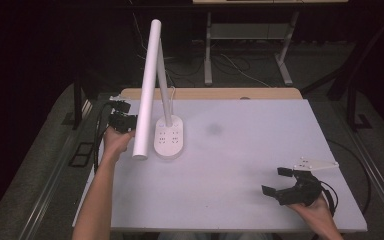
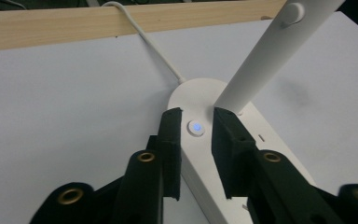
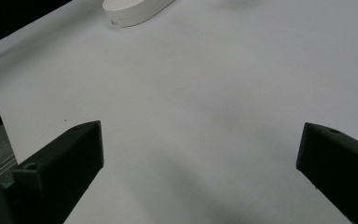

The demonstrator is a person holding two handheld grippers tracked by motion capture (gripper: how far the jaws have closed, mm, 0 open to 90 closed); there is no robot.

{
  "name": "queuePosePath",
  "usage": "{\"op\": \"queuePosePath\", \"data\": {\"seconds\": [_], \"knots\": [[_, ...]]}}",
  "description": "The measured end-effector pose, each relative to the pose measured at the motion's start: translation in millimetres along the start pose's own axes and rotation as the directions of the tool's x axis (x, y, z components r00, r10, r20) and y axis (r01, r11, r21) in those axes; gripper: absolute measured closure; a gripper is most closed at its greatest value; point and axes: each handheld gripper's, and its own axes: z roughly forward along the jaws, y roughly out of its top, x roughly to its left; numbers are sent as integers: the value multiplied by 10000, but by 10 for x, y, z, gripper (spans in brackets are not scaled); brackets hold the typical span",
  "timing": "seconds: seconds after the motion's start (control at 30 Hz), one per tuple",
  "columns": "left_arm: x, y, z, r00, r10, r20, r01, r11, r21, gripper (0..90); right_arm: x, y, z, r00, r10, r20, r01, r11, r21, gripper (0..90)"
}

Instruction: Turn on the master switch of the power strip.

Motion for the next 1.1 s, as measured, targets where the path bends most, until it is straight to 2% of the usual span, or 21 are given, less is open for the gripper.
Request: {"op": "queuePosePath", "data": {"seconds": [0.07,0.17,0.33,0.4,0.43,0.47,0.6,0.67,0.8,1.1], "knots": [[-1,3,-53,9998,-74,158,75,10000,-33,635,-1,2,2,10000,-66,-4,66,10000,-31,0],[-16,-2,-135,9997,-170,174,173,9997,-197,515,9,4,-1,10000,-29,-37,29,10000,-22,0],[-31,-55,-282,9982,-416,426,440,9975,-562,232,15,8,-1,10000,-63,-65,63,10000,-41,0],[-41,-87,-328,9984,-383,407,405,9977,-547,124,20,10,-1,9999,-84,-60,83,10000,-47,0],[-56,-105,-339,9978,-522,417,541,9975,-462,73,23,11,-1,9999,-90,-65,90,10000,-44,0],[-56,-121,-348,9982,-438,406,452,9984,-341,14,25,12,0,9999,-101,-77,101,9999,-46,0],[-97,-223,-439,9970,-609,477,639,9960,-628,0,35,14,1,9999,-121,-91,121,9999,-73,0],[-111,-279,-477,9978,-508,436,538,9962,-682,0,37,14,0,9999,-124,-97,123,9999,-84,0],[-162,-401,-534,9964,-565,627,619,9942,-877,0,39,16,-4,9999,-112,-111,111,9999,-85,0],[-335,-601,-614,9958,-223,885,325,9928,-1156,0,40,15,-8,9999,-133,-93,132,9998,-117,0]]}}
